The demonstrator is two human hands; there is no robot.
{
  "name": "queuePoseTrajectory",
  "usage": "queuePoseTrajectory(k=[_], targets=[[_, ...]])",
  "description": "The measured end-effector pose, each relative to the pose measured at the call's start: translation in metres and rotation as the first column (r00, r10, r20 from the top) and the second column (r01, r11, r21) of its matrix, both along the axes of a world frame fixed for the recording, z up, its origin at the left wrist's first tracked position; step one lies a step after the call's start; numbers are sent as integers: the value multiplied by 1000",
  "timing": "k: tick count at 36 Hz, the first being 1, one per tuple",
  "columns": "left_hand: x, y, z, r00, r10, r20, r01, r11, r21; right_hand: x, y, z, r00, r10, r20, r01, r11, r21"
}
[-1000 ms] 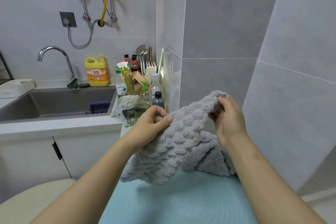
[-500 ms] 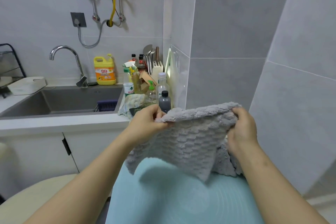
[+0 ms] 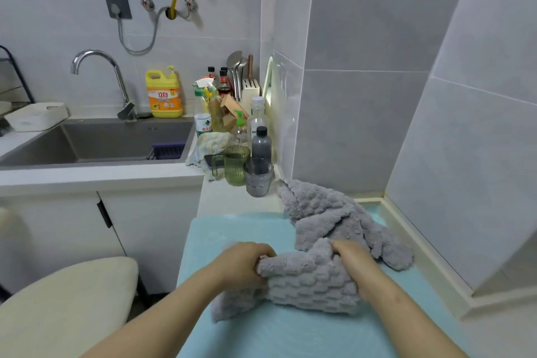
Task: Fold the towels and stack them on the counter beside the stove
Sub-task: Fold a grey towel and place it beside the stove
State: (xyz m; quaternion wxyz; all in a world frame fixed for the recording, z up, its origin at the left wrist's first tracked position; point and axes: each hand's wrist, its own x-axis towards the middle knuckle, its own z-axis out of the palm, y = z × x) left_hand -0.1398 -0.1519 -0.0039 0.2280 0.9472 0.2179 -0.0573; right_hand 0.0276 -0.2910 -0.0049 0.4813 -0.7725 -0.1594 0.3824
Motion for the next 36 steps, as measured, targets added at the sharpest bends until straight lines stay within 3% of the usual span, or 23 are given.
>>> queuePoseTrajectory(k=[3, 6, 8, 11, 13, 18, 23, 27, 30, 33, 36], targets=[[-5, -7, -17, 993, 95, -72, -113, 946, -304, -10, -10, -24, 994, 91, 65, -82, 989, -125], [-7, -10, -23, 975, 205, -88, -219, 807, -549, -21, -18, -38, 993, 115, 37, -106, 978, -179], [-6, -10, -26, 945, 322, -52, -285, 738, -612, -22, -18, -43, 993, 99, 65, -85, 977, -196], [-6, 0, -34, 885, 451, 115, -389, 853, -348, -17, -14, -52, 976, 75, 206, -33, 979, -200], [-6, 7, -39, 845, 510, 159, -471, 852, -229, -16, -14, -55, 954, 93, 284, -33, 978, -208], [-7, 12, -53, 829, 559, -14, -548, 807, -222, -14, -13, -51, 947, 96, 306, -24, 973, -231], [-6, 16, -62, 876, 467, -120, -478, 872, -103, -11, -7, -50, 929, 195, 313, -82, 937, -340], [-4, 25, -62, 897, 392, -205, -419, 902, -105, -15, -5, -57, 878, 303, 371, -127, 894, -429], [-3, 31, -67, 896, 401, -192, -431, 890, -149, -14, -2, -57, 883, 289, 369, -108, 892, -439], [0, 37, -68, 853, 512, -100, -517, 806, -287, -6, 1, -56, 903, 239, 358, -69, 902, -427], [5, 44, -61, 805, 578, -135, -580, 718, -383, 3, -1, -57, 867, 308, 392, -82, 864, -497]])
